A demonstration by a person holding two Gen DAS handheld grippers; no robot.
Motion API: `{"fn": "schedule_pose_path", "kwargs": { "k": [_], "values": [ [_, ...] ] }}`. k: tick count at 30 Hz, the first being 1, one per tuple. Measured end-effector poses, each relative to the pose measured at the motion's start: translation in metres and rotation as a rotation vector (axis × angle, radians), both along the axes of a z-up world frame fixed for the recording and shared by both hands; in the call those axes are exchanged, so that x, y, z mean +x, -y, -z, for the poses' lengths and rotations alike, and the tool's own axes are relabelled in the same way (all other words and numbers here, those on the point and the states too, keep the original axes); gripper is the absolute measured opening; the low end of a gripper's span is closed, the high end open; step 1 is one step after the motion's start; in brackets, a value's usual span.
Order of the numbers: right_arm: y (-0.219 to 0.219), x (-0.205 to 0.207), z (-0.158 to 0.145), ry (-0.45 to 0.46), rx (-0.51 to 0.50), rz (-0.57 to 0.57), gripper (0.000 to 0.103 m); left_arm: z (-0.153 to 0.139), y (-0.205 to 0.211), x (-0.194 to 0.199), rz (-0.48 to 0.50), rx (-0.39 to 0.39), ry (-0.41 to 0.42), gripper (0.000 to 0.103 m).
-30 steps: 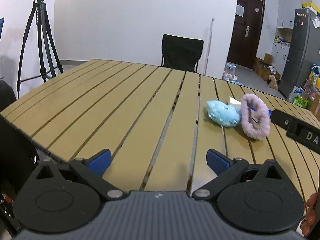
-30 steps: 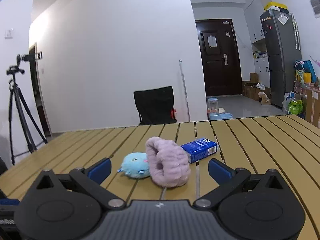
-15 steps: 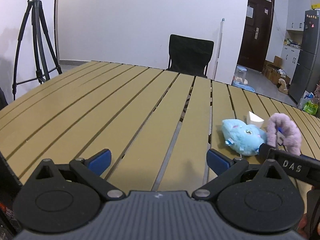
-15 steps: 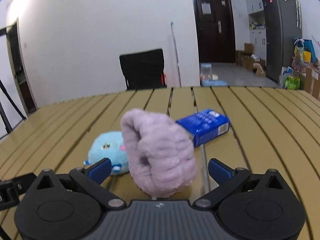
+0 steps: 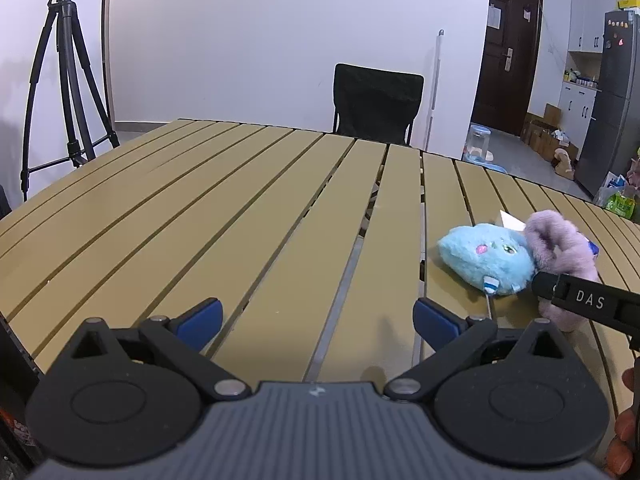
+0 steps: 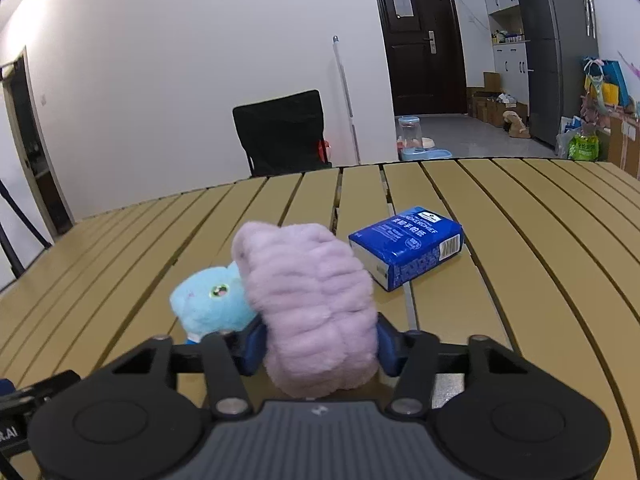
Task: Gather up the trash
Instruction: 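Grasp the lavender fuzzy scrunchie with the right gripper and lift it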
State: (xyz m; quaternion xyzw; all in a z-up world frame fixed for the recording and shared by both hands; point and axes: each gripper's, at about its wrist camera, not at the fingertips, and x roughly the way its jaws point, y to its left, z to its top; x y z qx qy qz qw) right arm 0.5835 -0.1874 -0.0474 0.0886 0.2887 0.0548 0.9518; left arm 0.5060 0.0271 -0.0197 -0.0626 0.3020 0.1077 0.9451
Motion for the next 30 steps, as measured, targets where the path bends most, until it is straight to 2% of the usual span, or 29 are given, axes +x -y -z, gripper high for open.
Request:
{"fn": "schedule_pose_path", "kwargs": {
  "k": [4,9,23,30],
  "values": [
    [0.005,-0.002,-0.001,0.006,0.039,-0.01,0.044,0.001,0.002,0.002,0.003,-0.006,-0.005,0.103],
    [0.018,-0.003,-0.004,0.027,0.088,-0.006,0.035,-0.001,0.003,0.004,0.008,-0.026,-0.01,0.103],
    [0.092,-0.021,-0.015,0.085,0.203,0.095,0.034,0.001,0.053,0.006,0.083,-0.036,-0.008,0.103],
    [0.133,-0.029,-0.016,0.109,0.243,0.16,0.034,-0.007,0.078,0.024,0.136,0.005,-0.013,0.103]
  ]
}}
